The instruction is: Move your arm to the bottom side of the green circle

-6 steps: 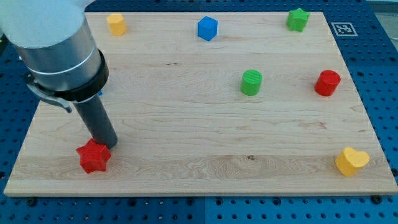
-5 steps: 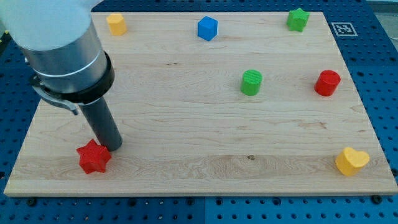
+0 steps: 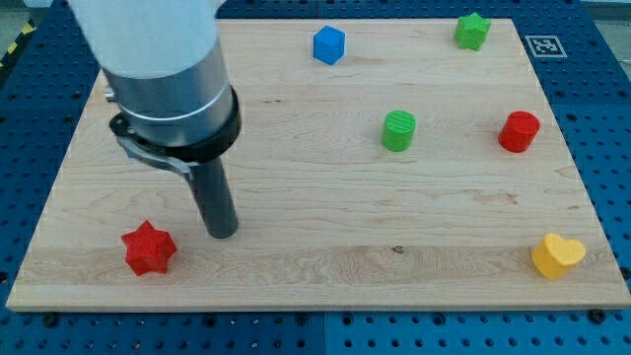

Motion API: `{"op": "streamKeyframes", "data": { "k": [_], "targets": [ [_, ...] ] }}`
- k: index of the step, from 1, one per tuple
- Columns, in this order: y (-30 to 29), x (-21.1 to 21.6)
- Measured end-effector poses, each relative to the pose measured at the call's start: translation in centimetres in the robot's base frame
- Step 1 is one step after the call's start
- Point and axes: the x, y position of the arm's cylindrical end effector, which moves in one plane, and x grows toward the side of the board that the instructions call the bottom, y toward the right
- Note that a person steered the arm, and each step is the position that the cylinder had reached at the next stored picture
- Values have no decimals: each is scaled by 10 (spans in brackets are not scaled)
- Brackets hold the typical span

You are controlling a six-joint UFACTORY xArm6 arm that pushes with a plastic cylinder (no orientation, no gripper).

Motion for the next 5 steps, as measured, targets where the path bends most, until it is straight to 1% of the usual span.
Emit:
{"op": "streamKeyframes", "data": {
  "k": [1,3,4,5],
  "targets": [
    [35,0],
    [62,-1],
    [82,-15],
    [142,-22]
  ]
}}
